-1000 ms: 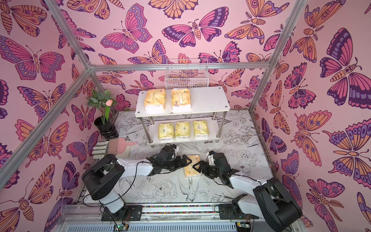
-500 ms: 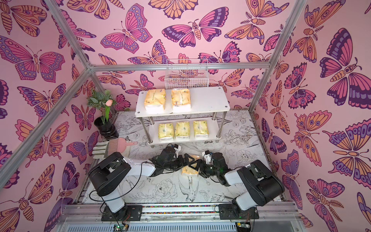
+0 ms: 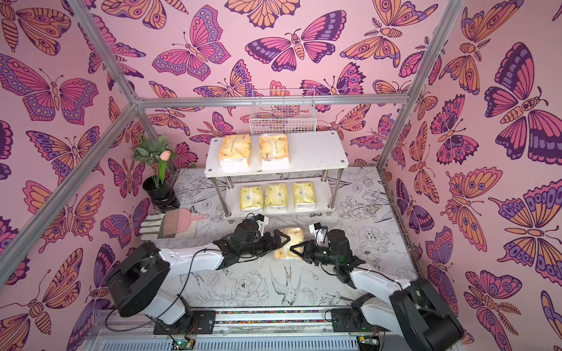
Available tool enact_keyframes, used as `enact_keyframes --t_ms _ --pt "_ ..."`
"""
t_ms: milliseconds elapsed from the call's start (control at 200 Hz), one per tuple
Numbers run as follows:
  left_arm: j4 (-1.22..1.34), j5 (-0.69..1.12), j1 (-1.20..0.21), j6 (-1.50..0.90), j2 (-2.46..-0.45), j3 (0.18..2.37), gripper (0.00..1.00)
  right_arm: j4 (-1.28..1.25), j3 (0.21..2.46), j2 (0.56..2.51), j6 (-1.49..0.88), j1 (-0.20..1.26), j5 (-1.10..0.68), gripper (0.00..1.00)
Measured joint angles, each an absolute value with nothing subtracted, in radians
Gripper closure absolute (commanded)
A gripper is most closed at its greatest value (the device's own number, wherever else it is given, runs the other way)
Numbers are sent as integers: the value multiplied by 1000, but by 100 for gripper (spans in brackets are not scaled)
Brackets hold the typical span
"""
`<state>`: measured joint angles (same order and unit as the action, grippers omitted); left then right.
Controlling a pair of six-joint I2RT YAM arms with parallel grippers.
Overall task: Place the tissue boxes on the shelf by color
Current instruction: Pick up the box of tissues from the center of the board, then place a box of tissues on the shelf.
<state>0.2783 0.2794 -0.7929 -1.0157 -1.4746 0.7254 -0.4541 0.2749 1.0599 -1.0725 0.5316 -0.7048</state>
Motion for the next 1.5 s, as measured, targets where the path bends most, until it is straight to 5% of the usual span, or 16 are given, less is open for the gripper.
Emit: enact_keyframes --t_ms 220,416,866,1302,1372,1502 --pt "-85 139 -764 -822 -1190 987 0 -77 432 732 -1024 522 -673 91" --pt "-371 33 -712 -661 -1060 1187 0 196 700 707 -941 465 -675 91" --pt "-678 -50 -582 -515 -963 1230 0 382 1443 1156 -803 152 -736 89" --pt "-690 -41 -576 -505 -971 1230 0 326 1700 1605 -869 117 -803 86" --pt "-690 -41 -576 -505 -973 1230 0 315 1721 1643 -884 117 -820 78" --pt "-690 -30 -576 -505 -978 1230 0 317 1740 1669 -893 110 -833 48"
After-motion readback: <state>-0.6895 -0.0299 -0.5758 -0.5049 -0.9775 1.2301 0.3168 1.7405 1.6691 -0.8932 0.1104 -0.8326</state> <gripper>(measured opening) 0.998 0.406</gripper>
